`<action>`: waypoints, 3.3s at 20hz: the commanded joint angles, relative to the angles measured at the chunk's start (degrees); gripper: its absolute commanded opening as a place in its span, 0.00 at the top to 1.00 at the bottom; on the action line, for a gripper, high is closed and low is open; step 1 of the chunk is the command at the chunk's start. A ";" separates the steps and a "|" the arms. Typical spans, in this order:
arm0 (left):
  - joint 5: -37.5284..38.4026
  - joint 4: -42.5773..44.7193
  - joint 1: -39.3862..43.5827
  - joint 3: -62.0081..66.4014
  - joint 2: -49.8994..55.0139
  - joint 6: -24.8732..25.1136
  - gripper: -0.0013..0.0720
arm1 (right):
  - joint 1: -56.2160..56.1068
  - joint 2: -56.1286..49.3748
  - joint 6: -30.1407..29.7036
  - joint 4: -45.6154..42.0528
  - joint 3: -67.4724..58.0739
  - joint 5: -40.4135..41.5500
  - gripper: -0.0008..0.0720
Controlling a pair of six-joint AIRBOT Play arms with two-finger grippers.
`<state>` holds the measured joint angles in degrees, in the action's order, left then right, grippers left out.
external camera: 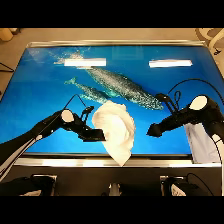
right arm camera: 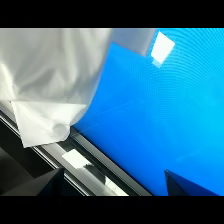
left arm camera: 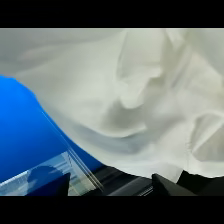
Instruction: Fold the shirts.
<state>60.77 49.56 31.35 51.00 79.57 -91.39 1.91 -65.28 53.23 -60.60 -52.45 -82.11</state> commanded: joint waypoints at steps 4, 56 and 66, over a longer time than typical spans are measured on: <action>-3.19 -1.14 8.07 -1.57 2.99 -1.70 0.27 | 0.00 -0.02 -0.63 0.94 1.05 1.92 0.04; -0.55 33.53 -25.49 27.08 -34.34 -4.44 0.95 | -1.84 14.78 1.53 -14.49 -32.81 -10.60 0.96; -16.13 25.79 -18.49 0.44 -22.40 -3.74 0.95 | -1.84 -11.89 17.38 -4.44 -7.67 32.20 0.93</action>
<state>46.65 76.77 11.64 54.30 54.50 -95.81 0.14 -70.74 65.43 -71.57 -62.63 -58.35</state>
